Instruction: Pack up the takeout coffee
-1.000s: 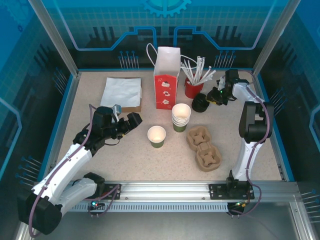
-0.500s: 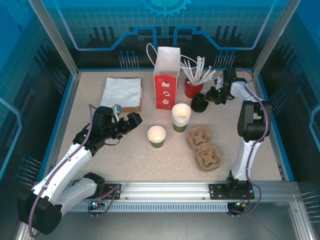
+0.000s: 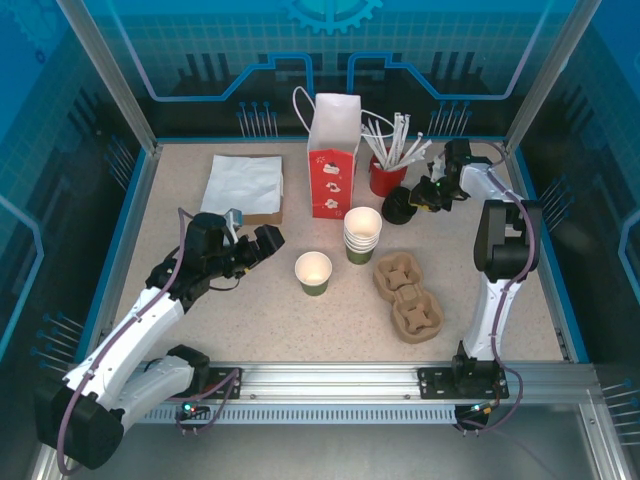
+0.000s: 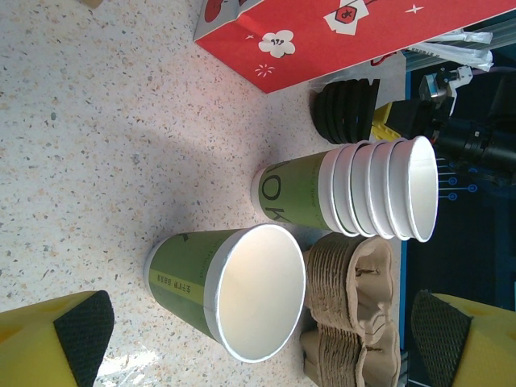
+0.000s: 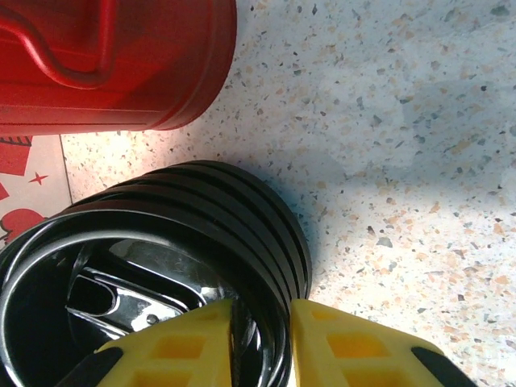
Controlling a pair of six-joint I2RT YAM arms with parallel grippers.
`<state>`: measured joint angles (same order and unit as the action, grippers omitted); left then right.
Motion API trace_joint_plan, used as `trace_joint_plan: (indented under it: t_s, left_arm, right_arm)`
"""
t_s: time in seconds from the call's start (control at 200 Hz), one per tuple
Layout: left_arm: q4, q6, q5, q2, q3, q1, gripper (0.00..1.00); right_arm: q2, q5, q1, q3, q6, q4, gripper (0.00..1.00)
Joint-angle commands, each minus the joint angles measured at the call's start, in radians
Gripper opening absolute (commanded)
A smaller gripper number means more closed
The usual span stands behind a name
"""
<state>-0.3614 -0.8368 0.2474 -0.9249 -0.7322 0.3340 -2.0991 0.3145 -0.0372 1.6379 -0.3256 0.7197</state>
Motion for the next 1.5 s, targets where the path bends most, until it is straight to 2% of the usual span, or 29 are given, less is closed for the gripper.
trace_joint_plan:
  t_s: [0.0, 0.57, 0.795, 0.99, 1.231, 1.371, 1.491]
  left_arm:
    - [-0.024, 0.012, -0.016, 0.007, -0.032, 0.010, 0.99]
    - [-0.037, 0.024, -0.019, 0.014, -0.048, 0.010, 0.99]
    - [-0.040, 0.036, -0.014, 0.020, -0.066, 0.010, 0.99]
    - [-0.002, 0.052, 0.047, 0.026, -0.104, 0.011, 0.99]
    - [0.077, 0.032, 0.141, -0.003, -0.176, 0.042, 0.97]
    - [0.130, 0.016, 0.170, -0.062, -0.245, 0.101, 0.97]
    - [0.182, -0.003, 0.159, -0.129, -0.301, 0.163, 0.99]
  right_arm:
    - [-0.013, -0.004, 0.017, 0.029, 0.016, 0.030, 0.24]
    - [0.102, -0.019, 0.010, -0.026, 0.031, 0.029, 0.16]
    - [0.165, -0.032, -0.002, -0.082, 0.023, 0.010, 0.16]
    - [0.321, -0.041, -0.020, -0.192, 0.001, -0.028, 0.16]
    - [0.588, -0.035, -0.011, -0.335, -0.035, -0.054, 0.16]
    - [0.752, -0.023, 0.038, -0.397, -0.050, -0.054, 0.16]
    - [0.870, -0.033, 0.121, -0.435, -0.070, -0.055, 0.16]
